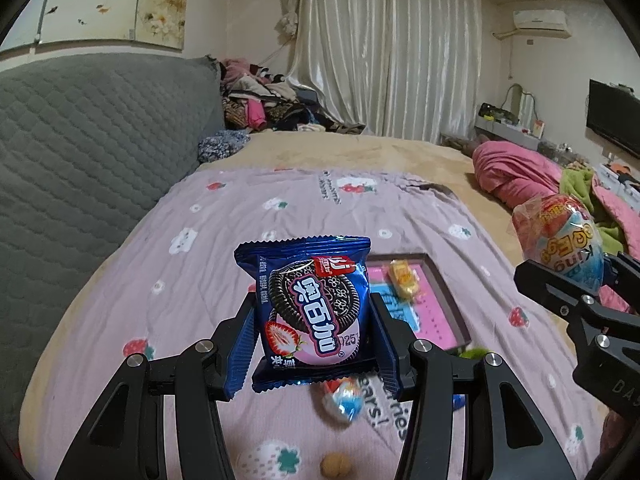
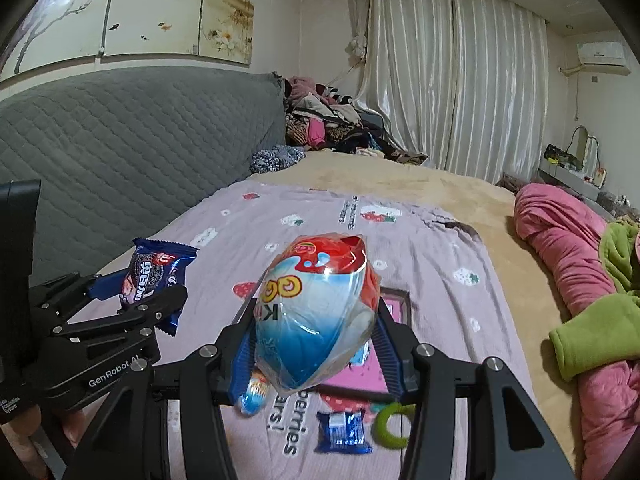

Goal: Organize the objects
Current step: 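Lower the Oreo pack onto the book with the left gripper while the right lowers the egg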

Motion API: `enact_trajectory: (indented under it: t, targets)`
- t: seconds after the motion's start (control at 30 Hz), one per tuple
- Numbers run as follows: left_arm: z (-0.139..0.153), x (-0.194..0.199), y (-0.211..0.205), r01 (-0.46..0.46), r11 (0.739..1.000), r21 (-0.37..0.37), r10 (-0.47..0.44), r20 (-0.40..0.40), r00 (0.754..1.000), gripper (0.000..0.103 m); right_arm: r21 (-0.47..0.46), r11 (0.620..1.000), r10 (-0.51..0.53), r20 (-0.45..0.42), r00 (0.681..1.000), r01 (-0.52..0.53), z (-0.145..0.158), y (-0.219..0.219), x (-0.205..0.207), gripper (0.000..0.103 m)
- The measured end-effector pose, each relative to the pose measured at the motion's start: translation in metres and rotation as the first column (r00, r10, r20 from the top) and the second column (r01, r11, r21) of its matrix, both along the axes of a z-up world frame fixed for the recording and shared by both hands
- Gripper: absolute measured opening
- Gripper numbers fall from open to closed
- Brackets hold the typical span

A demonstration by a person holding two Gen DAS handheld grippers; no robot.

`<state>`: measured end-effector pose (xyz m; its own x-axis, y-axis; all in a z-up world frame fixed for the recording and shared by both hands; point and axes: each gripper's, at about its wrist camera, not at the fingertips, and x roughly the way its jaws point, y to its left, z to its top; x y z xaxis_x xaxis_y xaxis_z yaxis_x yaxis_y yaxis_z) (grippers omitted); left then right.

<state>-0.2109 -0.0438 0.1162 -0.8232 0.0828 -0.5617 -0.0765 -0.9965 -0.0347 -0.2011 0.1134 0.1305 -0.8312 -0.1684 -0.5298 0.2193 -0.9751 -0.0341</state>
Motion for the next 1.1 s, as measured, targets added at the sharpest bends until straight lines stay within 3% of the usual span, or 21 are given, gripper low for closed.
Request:
enact_trajectory:
  t: [0.23, 0.43, 0.93, 1.1]
  targets:
    - [-0.003, -0.027, 0.009, 0.011, 1.0, 0.01, -0.011, -0.024, 1.0, 0.054, -0.032, 0.999, -0.011, -0.016, 1.0, 0.01, -0.001, 0.0, -0.03, 0.052]
    - [-0.028, -0.053, 0.013, 0.003, 1.0, -0.028, -0.003, -0.018, 1.0, 0.054, -0.064, 0.998, -0.013, 0.004, 1.0, 0.014, -0.02, 0.002, -0.054, 0.052]
    - [-0.139, -0.121, 0.003, -0.003, 0.999, 0.044, -0.001, 0.092, 0.996, 0.054, -0.002, 0.999, -0.051, 0.152, 0.987, 0.052, -0.116, 0.016, -0.107, 0.053]
    - [-0.166, -0.134, 0.009, 0.013, 1.0, 0.028, -0.016, 0.127, 0.992, 0.054, -0.001, 0.998, -0.06, 0.172, 0.983, 0.061, -0.138, 0.019, -0.117, 0.053]
